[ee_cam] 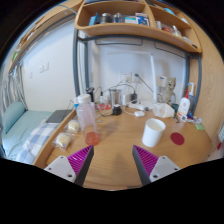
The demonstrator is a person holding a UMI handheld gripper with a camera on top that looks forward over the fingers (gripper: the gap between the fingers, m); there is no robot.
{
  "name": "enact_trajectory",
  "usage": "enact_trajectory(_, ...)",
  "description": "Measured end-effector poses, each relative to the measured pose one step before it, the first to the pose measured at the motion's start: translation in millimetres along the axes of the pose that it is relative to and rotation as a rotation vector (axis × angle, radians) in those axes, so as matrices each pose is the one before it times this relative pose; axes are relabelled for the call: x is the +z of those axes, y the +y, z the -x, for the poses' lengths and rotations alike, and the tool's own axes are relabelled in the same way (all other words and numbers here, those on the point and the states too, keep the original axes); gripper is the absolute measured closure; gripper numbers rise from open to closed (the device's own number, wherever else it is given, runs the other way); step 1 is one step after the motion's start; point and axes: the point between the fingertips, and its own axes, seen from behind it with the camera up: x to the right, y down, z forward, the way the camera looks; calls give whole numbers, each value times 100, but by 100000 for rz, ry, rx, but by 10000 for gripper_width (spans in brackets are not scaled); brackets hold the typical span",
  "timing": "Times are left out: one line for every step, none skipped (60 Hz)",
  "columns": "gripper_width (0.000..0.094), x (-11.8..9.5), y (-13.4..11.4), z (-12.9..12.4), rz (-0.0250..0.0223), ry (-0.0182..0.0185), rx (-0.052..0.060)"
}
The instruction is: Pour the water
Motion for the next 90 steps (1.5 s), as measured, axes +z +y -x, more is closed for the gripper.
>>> enact_trajectory(129,466,33,955,-799,-1310,-429)
enact_trajectory(131,474,55,851,-472,-1105,-427)
enact_trajectory(130,514,87,713,-247,-1063,-369)
enact_trajectory(131,512,27,650,-67,-831,-286)
enact_trajectory(132,474,-79,558,-227,-756,-287)
enact_trajectory(131,559,-90,505,-364,-727,-281)
enact_trajectory(132,503,-133,446,-306,-619,-171)
enact_trajectory(132,510,-105,350,-151,-445,-104)
enact_trajectory(132,483,-146,333,-276,-301,-65)
enact_trajectory(134,205,-549,290,307,-648,211)
enact_trajectory(135,830,7,328,-1604,67,-173)
enact_trajectory(138,475,-280,220,-847,-96,61)
enact_trajectory(137,498,-270,179,-711,-29,143)
enact_trajectory(138,507,-203,144,-596,93,241)
enact_trajectory(139,498,-205,213,-517,53,184)
enact_trajectory(140,448,-261,258,-702,-174,-20)
enact_trajectory(142,450,-247,186,-679,-142,-110)
enact_trajectory(141,146,-497,148,260,-240,130)
enact_trajectory(141,427,-209,104,-636,208,-129)
enact_trajectory(140,450,-218,106,-708,175,-73)
enact_trajectory(142,412,-213,140,-753,52,-146)
enact_trajectory(143,359,-287,125,-900,-44,-203)
enact_trajectory(142,383,-288,137,-1045,-30,-117)
enact_trajectory(143,353,-302,84,-1172,4,81)
enact_trajectory(142,625,4,139,-2051,231,-48)
enact_trajectory(143,106,-527,143,-270,-446,613)
enact_trajectory(142,371,-199,131,-991,-274,432)
enact_trajectory(146,334,-122,94,-706,-151,455)
enact_trajectory(147,572,173,6,-1516,311,-20)
enact_trajectory(155,93,-376,-49,208,43,248)
enact_trajectory(164,472,190,-109,-1584,719,-682)
enact_trajectory(175,44,-351,-126,204,383,-428)
enact_trajectory(185,508,298,-205,-1372,1173,-1222)
enact_trajectory(194,249,158,-197,-106,911,-1156)
enact_trajectory(208,-3,-37,-134,1114,390,-876)
enact_trajectory(228,175,183,-52,236,521,-1116)
enact_trajectory(252,145,87,54,-120,34,-820)
enact_trajectory(270,104,-115,227,-784,-595,-323)
enact_trajectory(332,330,41,342,-2113,-613,-147)
enact_trajectory(400,-170,-496,251,-420,-1266,845)
enact_trajectory(432,282,96,25,-2082,451,272)
enact_trajectory(495,78,-168,114,-1119,-404,160)
enact_trajectory(498,-234,-202,77,716,-646,374)
enact_trajectory(506,130,36,280,-504,-774,-131)
enact_trajectory(514,-2,15,155,-353,-662,-752)
enact_trajectory(524,-20,-101,71,-630,-345,-544)
enact_trajectory(525,-54,-79,42,-629,-82,-202)
enact_trajectory(525,-48,21,28,-345,101,90)
enact_trajectory(529,-82,-5,-64,-374,365,550)
enact_trajectory(531,-83,27,-186,-223,701,771)
enact_trajectory(536,-74,37,-220,-157,927,792)
enact_trajectory(545,-43,-1,-252,-281,1120,712)
enact_trajectory(545,-99,-76,-193,-430,1520,62)
enact_trajectory(554,-28,24,-423,19,1784,-201)
enact_trajectory(561,-46,31,-419,180,2001,-288)
enact_trajectory(563,-35,57,-239,396,1598,-159)
enact_trajectory(577,68,41,-152,391,961,69)
enact_trajectory(576,51,62,-39,700,439,106)
enact_trajectory(576,43,19,12,418,16,646)
enact_trajectory(576,119,-20,-129,-191,-242,1315)
enact_trajectory(576,-4,52,-88,328,387,1360)
enact_trajectory(587,-31,-76,-185,-64,672,1441)
enact_trajectory(589,3,-67,-185,-75,733,1397)
enact_trajectory(590,-5,11,-62,214,231,881)
enact_trajectory(600,0,31,68,318,-380,-51)
enact_trajectory(617,-3,99,114,732,-525,-574)
enact_trajectory(631,-13,56,77,694,-554,-649)
enact_trajectory(637,33,25,54,610,-487,-544)
enact_trajectory(638,104,60,-42,739,-256,-570)
enact_trajectory(651,36,24,-40,813,-441,4)
enact_trajectory(653,25,-35,-39,592,-457,993)
enact_trajectory(654,4,-92,-6,481,-374,1136)
enact_trajectory(654,-28,-84,57,370,-698,933)
enact_trajectory(654,-26,-102,102,129,-1149,697)
enact_trajectory(654,-36,-153,81,181,-1162,1374)
enact_trajectory(655,-34,-125,-59,476,-721,2417)
enact_trajectory(656,-74,-154,-162,591,-290,2922)
enact_trajectory(655,-69,-520,-157,308,207,2728)
enact_trajectory(656,-81,-343,-162,-595,-309,2699)
enact_trajectory(656,-129,-482,-135,-540,-307,2905)
enact_trajectory(654,-97,-474,-177,-222,-209,3372)
enact_trajectory(655,-115,-444,-161,59,-230,3938)
enact_trajectory(655,-117,-544,-97,-227,-402,4169)
enact_trajectory(655,-118,-627,-33,-655,-626,4293)
enact_trajectory(655,-114,-690,-36,-821,-700,4543)
enact_trajectory(657,-82,-632,-64,-789,-544,4820)
enact_trajectory(657,-63,-642,-105,-842,-254,4909)
enact_trajectory(654,-81,-689,-69,-1026,-255,4874)
enact_trajectory(654,-76,-795,121,-1107,239,4871)
enact_trajectory(653,-19,-634,-109,-1264,-596,5040)
